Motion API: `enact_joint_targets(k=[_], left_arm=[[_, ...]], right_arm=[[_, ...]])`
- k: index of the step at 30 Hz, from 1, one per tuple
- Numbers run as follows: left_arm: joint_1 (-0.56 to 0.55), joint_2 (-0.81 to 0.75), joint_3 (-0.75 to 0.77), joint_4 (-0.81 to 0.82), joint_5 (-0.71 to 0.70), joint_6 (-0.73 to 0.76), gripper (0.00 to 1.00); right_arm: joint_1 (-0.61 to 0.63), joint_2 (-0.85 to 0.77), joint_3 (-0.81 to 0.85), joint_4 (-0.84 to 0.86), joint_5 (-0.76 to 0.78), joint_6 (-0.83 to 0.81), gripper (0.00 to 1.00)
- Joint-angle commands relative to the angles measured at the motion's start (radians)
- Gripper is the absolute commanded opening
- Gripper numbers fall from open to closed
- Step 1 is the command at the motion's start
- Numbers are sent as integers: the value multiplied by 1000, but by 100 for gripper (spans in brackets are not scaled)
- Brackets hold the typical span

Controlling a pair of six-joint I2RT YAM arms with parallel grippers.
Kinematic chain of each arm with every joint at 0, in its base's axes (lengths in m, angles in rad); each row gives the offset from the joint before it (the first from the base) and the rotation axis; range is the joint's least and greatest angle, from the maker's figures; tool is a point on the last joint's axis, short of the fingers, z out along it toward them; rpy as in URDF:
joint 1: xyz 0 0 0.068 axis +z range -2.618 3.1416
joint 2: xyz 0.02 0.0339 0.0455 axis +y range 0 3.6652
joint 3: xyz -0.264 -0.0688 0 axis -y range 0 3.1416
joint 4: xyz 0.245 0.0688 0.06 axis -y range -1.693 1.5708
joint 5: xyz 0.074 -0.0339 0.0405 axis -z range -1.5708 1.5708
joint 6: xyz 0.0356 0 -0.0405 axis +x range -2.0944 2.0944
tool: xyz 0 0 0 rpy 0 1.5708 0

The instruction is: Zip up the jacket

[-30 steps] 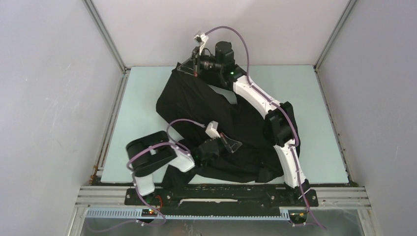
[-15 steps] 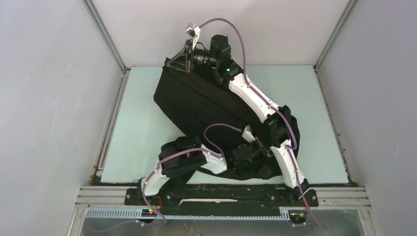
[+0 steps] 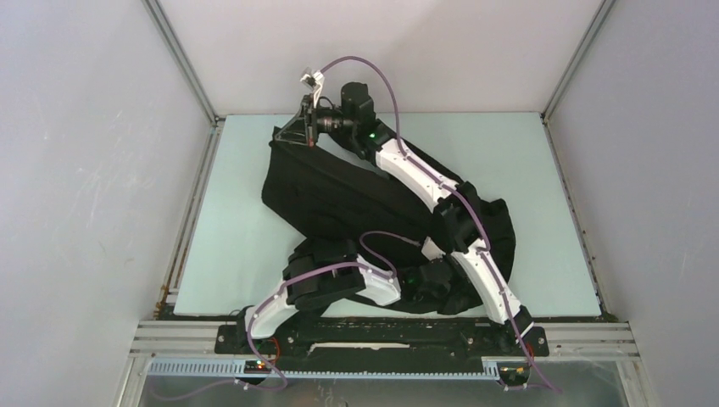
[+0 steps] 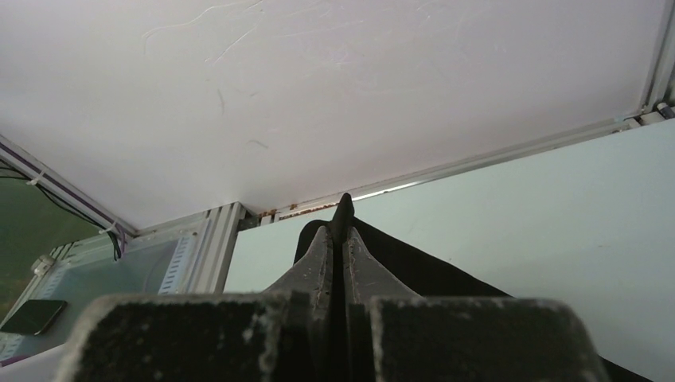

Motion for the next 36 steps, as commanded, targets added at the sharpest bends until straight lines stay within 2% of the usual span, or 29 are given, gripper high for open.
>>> enact_joint_targets(k=[1, 5, 9, 14, 17, 23, 27, 28, 32, 34, 35, 36], left_arm=[[-53, -31, -53, -18, 125, -50, 0], [-65, -112, -95, -158, 134, -32, 0], [-112, -123, -65, -269, 144, -97, 0], [-122, -4, -10, -49, 183, -181, 0], [-98, -6, 10, -50, 192, -136, 0], [-48, -21, 7, -107, 158, -71, 0], [-23, -70, -100, -69, 175, -25, 0], [-15, -97, -145, -62, 175, -11, 2], [30, -218, -326, -40, 179, 37, 47], [50, -286, -404, -18, 186, 59, 56], [54, -319, -445, 0, 173, 72, 63], [58, -349, -477, 3, 157, 87, 65]], right_arm=[[32, -32, 83, 106, 41, -23, 0], [42, 1, 125, 89, 119, -58, 0], [38, 14, 155, 144, 206, -12, 0], [60, 4, 170, 166, 288, -12, 0], [69, 8, 167, 205, 300, 41, 0], [90, 10, 170, 204, 309, 37, 0], [93, -6, 168, 175, 295, 27, 0], [92, -14, 166, 156, 293, 7, 0], [86, -56, 101, 154, 307, -34, 0], [77, -53, 102, 157, 317, -28, 0], [72, -47, 106, 159, 316, -22, 0], [67, -41, 111, 165, 308, -16, 0]])
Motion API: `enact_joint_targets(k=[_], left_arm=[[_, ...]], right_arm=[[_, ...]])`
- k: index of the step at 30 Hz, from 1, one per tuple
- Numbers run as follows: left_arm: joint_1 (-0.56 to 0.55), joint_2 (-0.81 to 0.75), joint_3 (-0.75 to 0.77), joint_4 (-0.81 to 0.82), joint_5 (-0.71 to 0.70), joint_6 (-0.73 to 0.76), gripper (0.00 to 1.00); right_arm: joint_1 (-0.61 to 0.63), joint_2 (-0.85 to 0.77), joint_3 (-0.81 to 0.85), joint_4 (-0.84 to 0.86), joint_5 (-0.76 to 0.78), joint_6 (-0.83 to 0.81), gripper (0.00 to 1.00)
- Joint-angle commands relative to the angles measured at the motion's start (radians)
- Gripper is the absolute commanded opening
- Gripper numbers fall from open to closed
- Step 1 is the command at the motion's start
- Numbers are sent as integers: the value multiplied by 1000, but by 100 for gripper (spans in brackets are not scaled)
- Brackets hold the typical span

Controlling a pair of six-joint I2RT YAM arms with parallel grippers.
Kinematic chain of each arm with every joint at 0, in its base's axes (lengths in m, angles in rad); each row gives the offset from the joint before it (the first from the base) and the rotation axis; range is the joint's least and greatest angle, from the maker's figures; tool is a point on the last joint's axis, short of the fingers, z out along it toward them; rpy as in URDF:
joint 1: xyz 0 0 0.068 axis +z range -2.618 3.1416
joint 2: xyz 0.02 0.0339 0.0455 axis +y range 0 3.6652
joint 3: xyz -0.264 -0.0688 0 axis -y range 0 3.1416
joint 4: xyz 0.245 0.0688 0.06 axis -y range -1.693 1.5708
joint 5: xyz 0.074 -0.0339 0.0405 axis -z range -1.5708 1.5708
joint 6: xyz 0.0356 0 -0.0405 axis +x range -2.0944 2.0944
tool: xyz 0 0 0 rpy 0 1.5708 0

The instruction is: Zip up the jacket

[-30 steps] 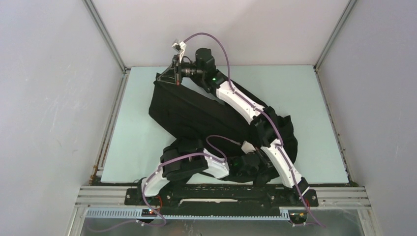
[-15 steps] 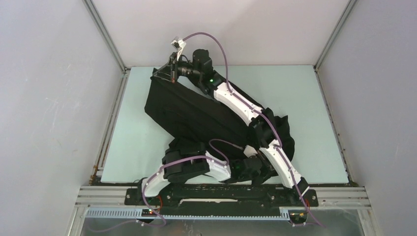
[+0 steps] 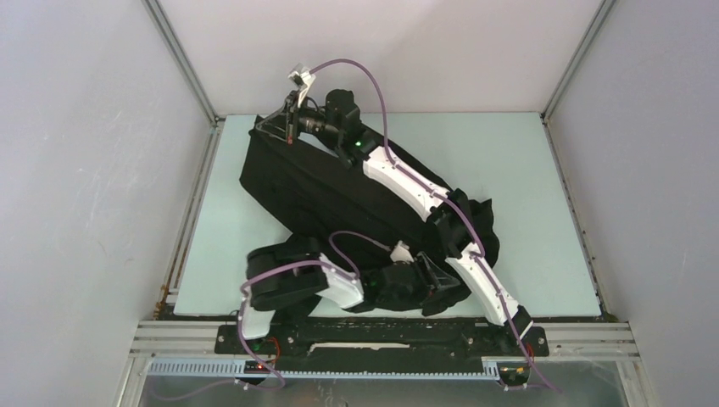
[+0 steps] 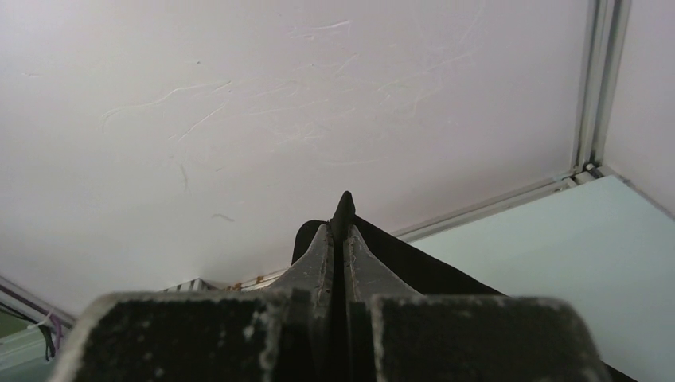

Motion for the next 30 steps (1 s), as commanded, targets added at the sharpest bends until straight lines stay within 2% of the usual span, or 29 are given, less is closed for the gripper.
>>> enact_joint_targets(k=[1, 11, 14, 15, 17, 19, 23, 25, 26, 28, 30], left_arm=[[32, -156, -158, -7, -8, 107, 67], [81, -312, -277, -21, -15, 323, 66], [80, -381, -340, -18, -40, 351, 66], [117, -412, -376, -15, -59, 358, 66], [75, -513, -454, -32, -108, 364, 67], [53, -662, -538, -100, -174, 389, 68], [-4, -981, -603, -371, -339, 437, 70], [-20, -1119, -589, -528, -396, 463, 70], [-20, -1178, -576, -608, -411, 489, 70], [-20, -1291, -536, -742, -458, 535, 70], [-6, -1377, -477, -861, -498, 602, 72]], right_arm=[[-17, -69, 35, 120, 32, -6, 0], [-38, -76, -17, 90, 23, -15, 0], [-45, -78, -55, 97, 33, -25, 12], [-47, -72, -62, 95, 30, -29, 14], [-52, -43, -51, 79, 17, -49, 19], [-54, 4, -33, 54, 17, -84, 33], [-75, 105, 127, -127, 70, -169, 75], [-98, 88, 124, -183, 85, -163, 95], [-111, 47, 72, -181, 86, -158, 99], [-126, -59, -70, -184, 136, -169, 100], [-131, -142, -130, -320, 208, -208, 100]])
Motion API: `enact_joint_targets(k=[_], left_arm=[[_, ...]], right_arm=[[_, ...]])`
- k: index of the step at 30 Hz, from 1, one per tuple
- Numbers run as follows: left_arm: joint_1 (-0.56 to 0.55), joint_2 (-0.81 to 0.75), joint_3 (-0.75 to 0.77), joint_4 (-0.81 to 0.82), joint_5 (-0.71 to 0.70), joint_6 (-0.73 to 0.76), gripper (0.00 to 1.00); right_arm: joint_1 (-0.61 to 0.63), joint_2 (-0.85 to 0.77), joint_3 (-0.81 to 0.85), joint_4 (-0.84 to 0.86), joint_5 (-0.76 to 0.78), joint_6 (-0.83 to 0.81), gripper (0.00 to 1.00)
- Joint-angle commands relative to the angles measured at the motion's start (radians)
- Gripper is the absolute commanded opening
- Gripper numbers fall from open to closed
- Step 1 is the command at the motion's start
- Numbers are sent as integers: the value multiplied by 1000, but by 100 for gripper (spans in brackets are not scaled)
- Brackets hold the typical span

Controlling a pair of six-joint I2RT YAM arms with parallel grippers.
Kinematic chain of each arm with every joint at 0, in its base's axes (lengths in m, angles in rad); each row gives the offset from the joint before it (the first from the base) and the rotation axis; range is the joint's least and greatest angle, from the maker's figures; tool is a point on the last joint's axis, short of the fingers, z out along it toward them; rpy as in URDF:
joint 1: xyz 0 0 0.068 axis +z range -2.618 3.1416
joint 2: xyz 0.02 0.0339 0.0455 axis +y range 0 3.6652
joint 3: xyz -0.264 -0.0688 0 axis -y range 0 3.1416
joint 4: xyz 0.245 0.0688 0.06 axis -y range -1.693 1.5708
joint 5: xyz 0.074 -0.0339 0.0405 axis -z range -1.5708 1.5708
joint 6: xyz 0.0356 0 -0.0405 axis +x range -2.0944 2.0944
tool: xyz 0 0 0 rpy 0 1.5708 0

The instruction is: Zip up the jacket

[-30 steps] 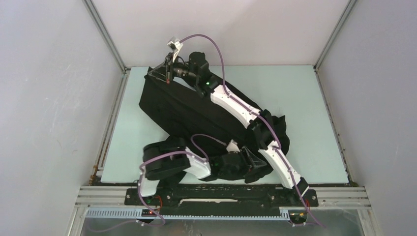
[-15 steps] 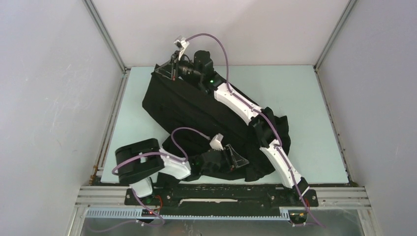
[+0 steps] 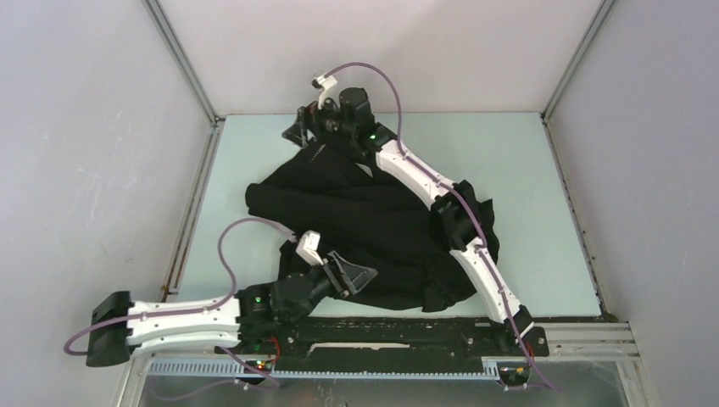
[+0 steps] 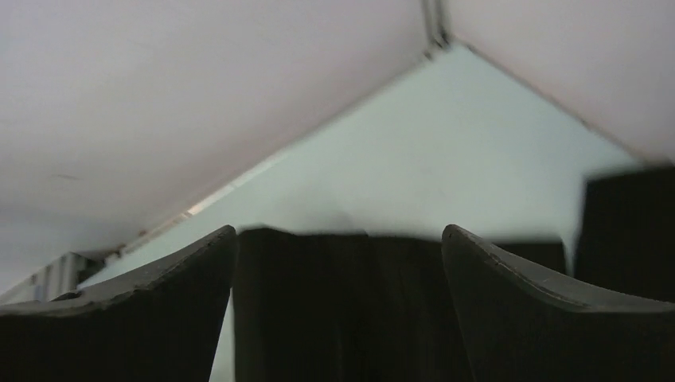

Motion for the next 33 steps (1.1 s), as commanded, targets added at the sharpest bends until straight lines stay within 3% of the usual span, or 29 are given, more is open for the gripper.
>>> enact_joint_targets(k=[1, 4, 10, 13, 19, 25, 33], left_arm=[[22, -160, 136, -405, -179, 186, 73], [70, -244, 272, -577, -227, 291, 78], [108, -345, 512, -692, -392, 589, 93], [110, -348, 620, -672, -454, 730, 97], [110, -305, 797, -641, -476, 943, 97], [110, -318, 903, -590, -502, 1071, 98], [110, -358, 968, -549, -527, 1156, 98]], right_arm=[[-42, -215, -101, -274, 166, -82, 100], [-63, -360, -208, -542, 300, -74, 100], [-77, -940, -914, -459, 408, -40, 100], [-78, -1211, -1049, -526, 453, -25, 100], [-65, -1601, -1124, -700, 598, -37, 100], [-64, -1942, -1109, -728, 715, -72, 100], [-71, -2091, -992, -770, 796, -84, 100]])
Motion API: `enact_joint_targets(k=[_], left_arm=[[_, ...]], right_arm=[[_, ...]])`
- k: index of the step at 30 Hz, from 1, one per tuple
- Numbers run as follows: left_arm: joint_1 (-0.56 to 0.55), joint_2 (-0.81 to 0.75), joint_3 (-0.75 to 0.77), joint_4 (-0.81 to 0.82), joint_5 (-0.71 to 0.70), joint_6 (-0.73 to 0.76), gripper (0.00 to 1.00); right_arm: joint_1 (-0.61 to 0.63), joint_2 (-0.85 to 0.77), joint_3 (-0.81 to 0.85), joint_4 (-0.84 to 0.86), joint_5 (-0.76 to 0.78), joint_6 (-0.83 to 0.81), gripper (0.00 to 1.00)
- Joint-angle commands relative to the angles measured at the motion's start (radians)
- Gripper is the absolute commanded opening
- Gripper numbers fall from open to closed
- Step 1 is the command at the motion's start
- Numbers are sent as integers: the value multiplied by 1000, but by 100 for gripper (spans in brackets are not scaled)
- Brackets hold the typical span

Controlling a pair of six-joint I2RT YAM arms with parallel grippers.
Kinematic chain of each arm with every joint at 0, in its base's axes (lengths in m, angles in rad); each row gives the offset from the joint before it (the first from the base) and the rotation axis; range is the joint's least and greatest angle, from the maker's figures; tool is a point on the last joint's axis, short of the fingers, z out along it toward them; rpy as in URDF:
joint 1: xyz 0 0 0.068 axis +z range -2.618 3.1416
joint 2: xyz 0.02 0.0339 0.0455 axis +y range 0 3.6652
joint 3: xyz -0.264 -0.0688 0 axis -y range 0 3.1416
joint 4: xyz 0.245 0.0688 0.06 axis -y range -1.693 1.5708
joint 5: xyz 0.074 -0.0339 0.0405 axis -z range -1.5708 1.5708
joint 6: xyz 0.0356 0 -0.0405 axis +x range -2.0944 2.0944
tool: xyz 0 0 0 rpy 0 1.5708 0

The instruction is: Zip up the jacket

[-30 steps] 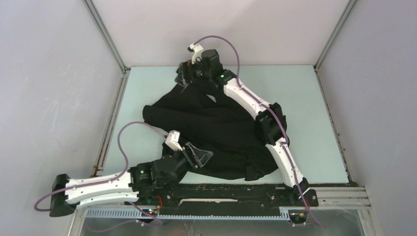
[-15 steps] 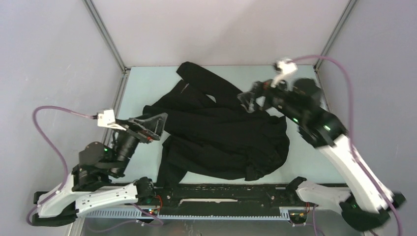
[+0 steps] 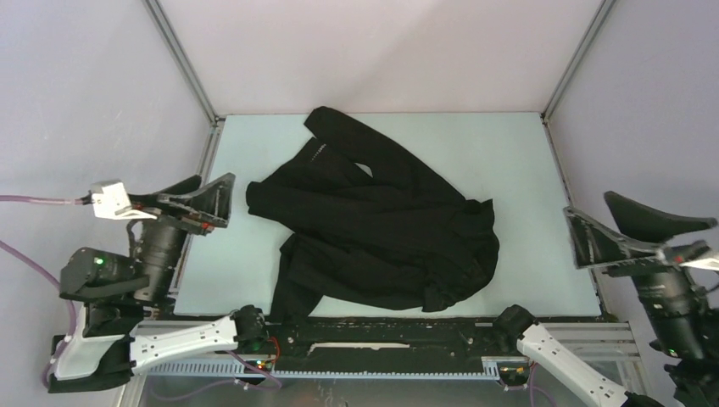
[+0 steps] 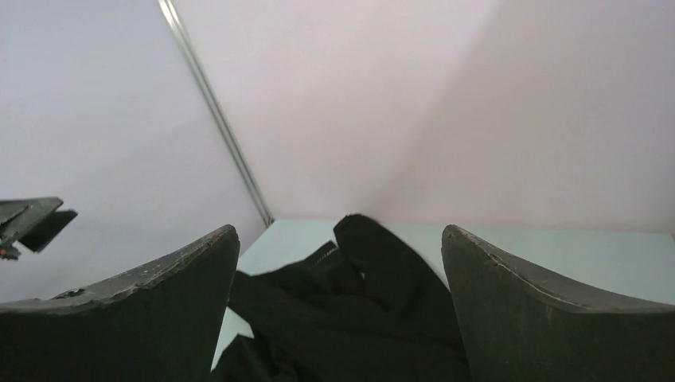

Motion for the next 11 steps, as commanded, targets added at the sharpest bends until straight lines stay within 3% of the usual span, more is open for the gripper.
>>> enact_joint_targets(k=[1, 11], left_arm=[[5, -25, 54, 37, -37, 85, 98], [5, -36, 69, 27, -26, 85, 100]], right_arm=[[-7, -1, 42, -51, 74, -22, 100], [-19, -38, 9, -39, 63, -28, 100]])
